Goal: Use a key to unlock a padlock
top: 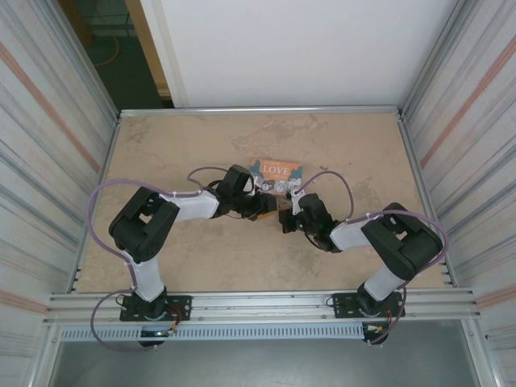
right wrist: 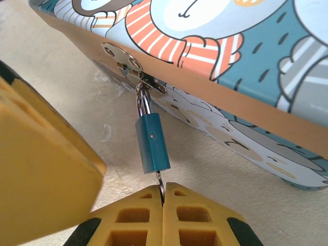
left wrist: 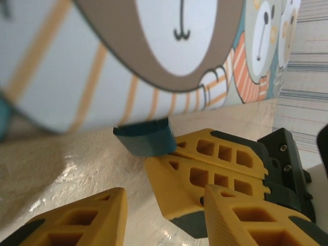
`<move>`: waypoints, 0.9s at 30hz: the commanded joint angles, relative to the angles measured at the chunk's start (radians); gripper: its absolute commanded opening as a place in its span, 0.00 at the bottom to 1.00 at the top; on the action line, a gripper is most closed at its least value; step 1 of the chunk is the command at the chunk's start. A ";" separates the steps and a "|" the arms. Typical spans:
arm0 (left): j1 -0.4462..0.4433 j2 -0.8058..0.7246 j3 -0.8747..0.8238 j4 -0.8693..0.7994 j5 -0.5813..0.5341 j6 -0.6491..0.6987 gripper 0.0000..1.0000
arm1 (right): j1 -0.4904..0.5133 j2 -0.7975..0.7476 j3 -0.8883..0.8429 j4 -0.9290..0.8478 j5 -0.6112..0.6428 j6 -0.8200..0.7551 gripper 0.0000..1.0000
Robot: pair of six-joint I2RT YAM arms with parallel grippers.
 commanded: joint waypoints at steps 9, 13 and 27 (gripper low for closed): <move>0.037 -0.283 -0.170 0.104 -0.085 0.044 0.50 | -0.005 -0.078 0.043 -0.151 -0.004 0.022 0.00; 0.037 -0.377 -0.248 0.165 -0.139 0.056 0.51 | -0.003 -0.118 0.075 -0.248 -0.017 0.036 0.00; 0.037 -0.573 -0.503 0.407 -0.237 -0.103 0.55 | -0.014 -0.178 0.175 -0.477 -0.142 0.287 0.00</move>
